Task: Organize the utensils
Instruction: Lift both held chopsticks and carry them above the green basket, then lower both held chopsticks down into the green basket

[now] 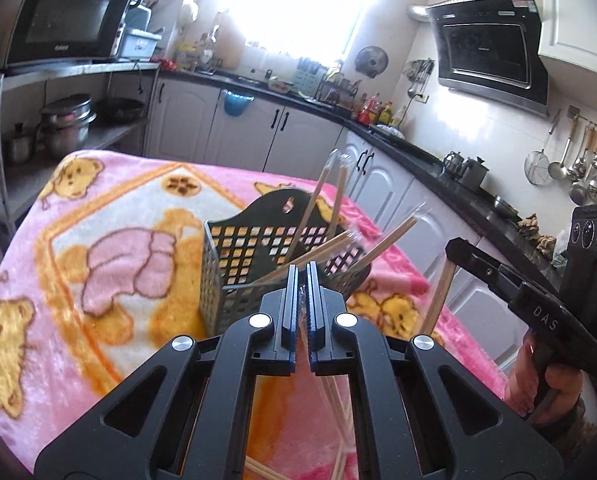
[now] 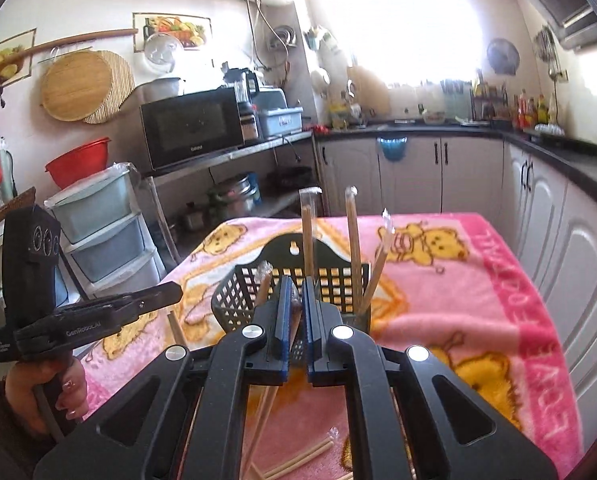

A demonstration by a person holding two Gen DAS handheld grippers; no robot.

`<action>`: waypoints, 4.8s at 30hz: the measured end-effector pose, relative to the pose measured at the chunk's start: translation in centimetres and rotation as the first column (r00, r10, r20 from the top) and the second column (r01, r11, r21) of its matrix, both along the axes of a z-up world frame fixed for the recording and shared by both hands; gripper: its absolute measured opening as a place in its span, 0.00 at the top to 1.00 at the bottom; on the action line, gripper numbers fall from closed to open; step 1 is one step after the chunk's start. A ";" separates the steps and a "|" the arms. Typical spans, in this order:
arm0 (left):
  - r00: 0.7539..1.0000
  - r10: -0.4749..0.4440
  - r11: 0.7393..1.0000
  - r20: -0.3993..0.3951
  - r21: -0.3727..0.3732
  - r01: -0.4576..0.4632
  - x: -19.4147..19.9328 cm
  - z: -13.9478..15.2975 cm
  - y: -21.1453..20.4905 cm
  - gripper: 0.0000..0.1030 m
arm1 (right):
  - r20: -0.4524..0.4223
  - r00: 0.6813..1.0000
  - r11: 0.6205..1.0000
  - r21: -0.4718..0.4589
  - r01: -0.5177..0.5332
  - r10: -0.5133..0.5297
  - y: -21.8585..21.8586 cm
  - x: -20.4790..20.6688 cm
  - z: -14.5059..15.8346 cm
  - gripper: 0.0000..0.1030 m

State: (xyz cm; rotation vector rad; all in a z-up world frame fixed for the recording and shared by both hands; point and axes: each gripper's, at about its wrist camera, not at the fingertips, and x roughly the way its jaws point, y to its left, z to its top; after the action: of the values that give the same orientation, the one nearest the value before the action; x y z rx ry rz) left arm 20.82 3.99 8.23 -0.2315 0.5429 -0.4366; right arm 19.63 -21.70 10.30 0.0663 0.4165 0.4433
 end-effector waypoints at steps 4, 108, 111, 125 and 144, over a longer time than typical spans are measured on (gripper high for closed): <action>0.999 -0.020 1.000 0.029 0.004 0.020 -0.3 1.2 -0.6 0.99 | 0.020 1.000 1.000 0.007 0.013 -0.013 -0.5 -0.5 0.7 0.95; 0.970 0.029 0.998 0.243 0.041 -0.040 9.5 11.3 0.1 0.99 | 0.143 0.981 0.988 0.102 0.116 -0.130 -1.2 10.1 8.3 0.95; 0.974 0.024 0.998 0.226 0.045 -0.035 9.6 10.0 0.0 0.99 | 0.141 0.981 0.988 0.101 0.118 -0.131 -0.8 10.2 7.7 0.95; 0.979 0.023 0.994 0.201 0.102 -0.045 9.7 5.8 -0.5 0.99 | 0.140 0.981 0.987 0.100 0.122 -0.136 -0.4 10.5 4.9 0.95; 0.987 0.060 0.993 0.148 0.096 -0.075 8.9 3.2 0.4 0.99 | 0.079 0.985 0.985 0.095 0.146 -0.154 -0.5 10.6 2.1 0.94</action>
State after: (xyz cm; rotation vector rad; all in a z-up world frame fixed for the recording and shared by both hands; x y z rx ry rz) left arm 29.75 4.44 11.42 -0.1189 0.4123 -0.3556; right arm 30.22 -22.25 12.39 0.1636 0.3039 0.3148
